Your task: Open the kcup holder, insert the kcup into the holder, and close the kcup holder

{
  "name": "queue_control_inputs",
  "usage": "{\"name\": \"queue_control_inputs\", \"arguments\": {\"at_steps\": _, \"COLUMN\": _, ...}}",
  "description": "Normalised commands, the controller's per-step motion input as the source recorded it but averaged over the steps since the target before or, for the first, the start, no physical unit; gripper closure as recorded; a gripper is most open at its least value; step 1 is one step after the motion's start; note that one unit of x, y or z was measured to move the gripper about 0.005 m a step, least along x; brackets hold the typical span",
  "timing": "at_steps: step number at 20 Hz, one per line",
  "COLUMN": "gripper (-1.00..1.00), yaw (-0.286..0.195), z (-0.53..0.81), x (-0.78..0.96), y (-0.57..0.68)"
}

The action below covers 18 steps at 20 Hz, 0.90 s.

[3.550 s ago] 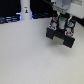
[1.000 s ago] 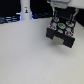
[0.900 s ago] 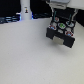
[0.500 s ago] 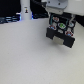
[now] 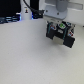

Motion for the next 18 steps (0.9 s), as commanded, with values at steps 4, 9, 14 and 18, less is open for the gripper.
{"name": "queue_control_inputs", "arguments": {"at_steps": 4, "gripper": -1.0, "yaw": 0.187, "z": -0.13, "x": 0.38, "y": 0.24}}
{"name": "queue_control_inputs", "arguments": {"at_steps": 9, "gripper": -1.0, "yaw": 0.229, "z": -0.18, "x": 0.14, "y": 0.19}}
{"name": "queue_control_inputs", "arguments": {"at_steps": 14, "gripper": -1.0, "yaw": 0.235, "z": -0.17, "x": -0.04, "y": 0.15}}
{"name": "queue_control_inputs", "arguments": {"at_steps": 18, "gripper": -1.0, "yaw": 0.166, "z": -0.08, "x": -0.28, "y": 0.3}}
